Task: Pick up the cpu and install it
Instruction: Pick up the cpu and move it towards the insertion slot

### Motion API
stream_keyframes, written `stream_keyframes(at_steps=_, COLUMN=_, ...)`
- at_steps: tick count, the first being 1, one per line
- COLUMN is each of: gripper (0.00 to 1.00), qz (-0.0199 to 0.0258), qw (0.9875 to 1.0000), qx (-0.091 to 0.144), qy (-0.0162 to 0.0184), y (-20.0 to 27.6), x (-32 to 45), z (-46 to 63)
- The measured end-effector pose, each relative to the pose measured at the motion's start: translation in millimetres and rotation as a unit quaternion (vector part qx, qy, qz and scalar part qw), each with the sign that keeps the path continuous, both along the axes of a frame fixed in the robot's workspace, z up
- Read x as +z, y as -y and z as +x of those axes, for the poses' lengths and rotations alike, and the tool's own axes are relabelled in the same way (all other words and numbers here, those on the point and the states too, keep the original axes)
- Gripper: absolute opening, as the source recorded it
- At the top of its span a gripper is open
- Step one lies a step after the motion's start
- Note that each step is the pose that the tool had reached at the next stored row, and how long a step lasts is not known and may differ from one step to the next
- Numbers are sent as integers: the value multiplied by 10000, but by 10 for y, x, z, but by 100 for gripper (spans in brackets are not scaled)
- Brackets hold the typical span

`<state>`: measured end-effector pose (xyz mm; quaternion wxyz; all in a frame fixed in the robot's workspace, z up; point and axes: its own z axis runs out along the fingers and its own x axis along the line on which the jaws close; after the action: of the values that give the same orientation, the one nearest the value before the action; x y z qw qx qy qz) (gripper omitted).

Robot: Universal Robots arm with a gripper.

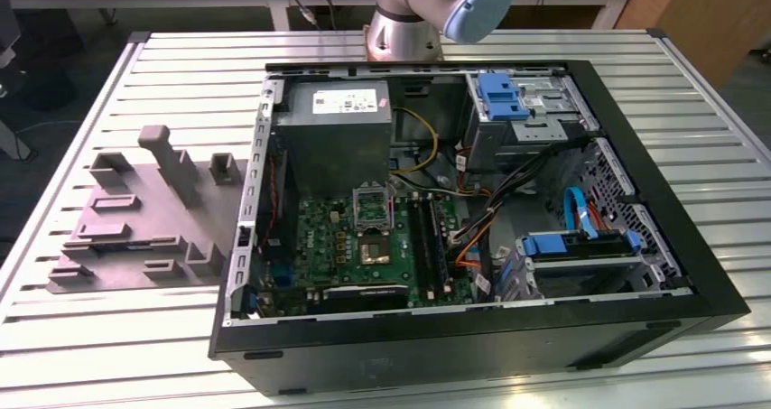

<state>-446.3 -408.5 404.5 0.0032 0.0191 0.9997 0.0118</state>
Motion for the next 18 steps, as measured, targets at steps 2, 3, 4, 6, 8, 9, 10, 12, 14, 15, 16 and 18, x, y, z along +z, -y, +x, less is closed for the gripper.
stream_keyframes(at_steps=2, gripper=47, qz=0, qw=10000, qx=0, qy=0, y=0, x=0, z=9)
stream_keyframes(at_steps=3, gripper=47, qz=0, qw=10000, qx=0, qy=0, y=0, x=0, z=14)
stream_keyframes(at_steps=4, gripper=47, qz=0, qw=10000, qx=0, qy=0, y=0, x=0, z=18)
stream_keyframes(at_steps=6, gripper=47, qz=0, qw=10000, qx=0, qy=0, y=0, x=0, z=27)
stream_keyframes(at_steps=8, gripper=47, qz=0, qw=10000, qx=0, qy=0, y=0, x=0, z=38)
stream_keyframes(at_steps=9, gripper=47, qz=0, qw=10000, qx=0, qy=0, y=0, x=0, z=42)
stream_keyframes(at_steps=10, gripper=47, qz=0, qw=10000, qx=0, qy=0, y=0, x=0, z=46)
stream_keyframes(at_steps=12, gripper=47, qz=0, qw=10000, qx=0, qy=0, y=0, x=0, z=60)
stream_keyframes(at_steps=14, gripper=47, qz=0, qw=10000, qx=0, qy=0, y=0, x=0, z=69)
stream_keyframes(at_steps=15, gripper=47, qz=0, qw=10000, qx=0, qy=0, y=0, x=0, z=73)
stream_keyframes(at_steps=16, gripper=47, qz=0, qw=10000, qx=0, qy=0, y=0, x=-1, z=76)
stream_keyframes(at_steps=18, gripper=47, qz=0, qw=10000, qx=0, qy=0, y=0, x=0, z=83)
